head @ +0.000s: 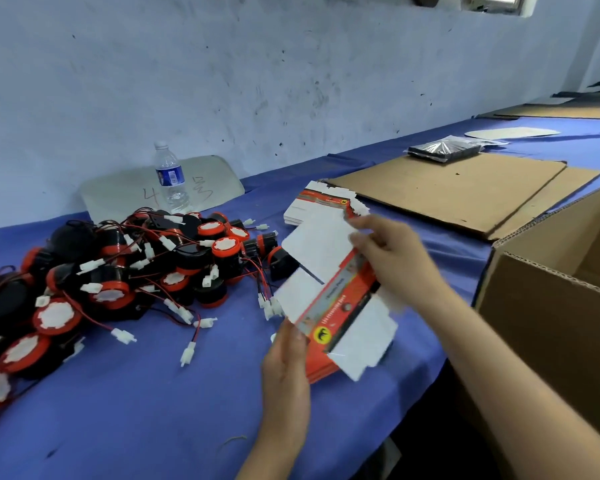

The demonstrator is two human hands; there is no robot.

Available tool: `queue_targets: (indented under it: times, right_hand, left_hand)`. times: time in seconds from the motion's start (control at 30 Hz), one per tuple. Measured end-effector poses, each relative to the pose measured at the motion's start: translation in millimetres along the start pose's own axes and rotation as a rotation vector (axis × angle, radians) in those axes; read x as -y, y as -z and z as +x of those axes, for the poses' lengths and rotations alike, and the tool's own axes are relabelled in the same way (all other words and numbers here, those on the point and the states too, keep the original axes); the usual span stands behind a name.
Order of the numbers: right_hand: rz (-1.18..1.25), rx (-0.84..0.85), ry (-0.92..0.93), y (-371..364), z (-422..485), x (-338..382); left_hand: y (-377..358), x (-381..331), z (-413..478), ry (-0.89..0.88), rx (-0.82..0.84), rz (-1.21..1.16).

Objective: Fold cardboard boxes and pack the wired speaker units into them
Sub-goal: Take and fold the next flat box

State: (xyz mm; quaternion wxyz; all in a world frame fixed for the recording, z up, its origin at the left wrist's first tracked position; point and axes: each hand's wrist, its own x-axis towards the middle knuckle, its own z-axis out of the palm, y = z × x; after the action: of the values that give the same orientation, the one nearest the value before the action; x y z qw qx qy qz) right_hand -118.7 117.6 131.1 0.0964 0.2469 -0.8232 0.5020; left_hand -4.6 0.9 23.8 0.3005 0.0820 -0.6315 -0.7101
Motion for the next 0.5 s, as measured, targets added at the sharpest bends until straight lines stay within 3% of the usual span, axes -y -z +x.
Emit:
queue_targets:
  times: [0.1, 0.2, 0.27, 0.37, 0.5]
  right_hand:
    - [0.181, -0.076, -0.085, -43.6, -2.8, -9.3]
    - [0.299, -0.081, -0.043, -76.2, -4.8, 0.6]
    - [0.36, 0.072, -0.029, -101.3, -9.7, 16.1]
    - [0.291, 0.249, -0.04, -142.7, -15.8, 37.5]
    - [0.506, 0.338, 0.007, -191.8, -34.9, 61.2]
  left_hand:
    - [12.7, -19.2, 11.2, 0.151, 0.029, -0.281]
    - [41.4, -34.3, 24.5, 0.162, -0.052, -0.179]
    - [68.5, -37.3, 29.8, 0.129, -0.213, -0.011]
    - [103.6, -40.9, 25.0, -0.005, -0.291, 0.182]
    - [124.9, -28.7, 25.9, -0.085, -0.538, 0.186]
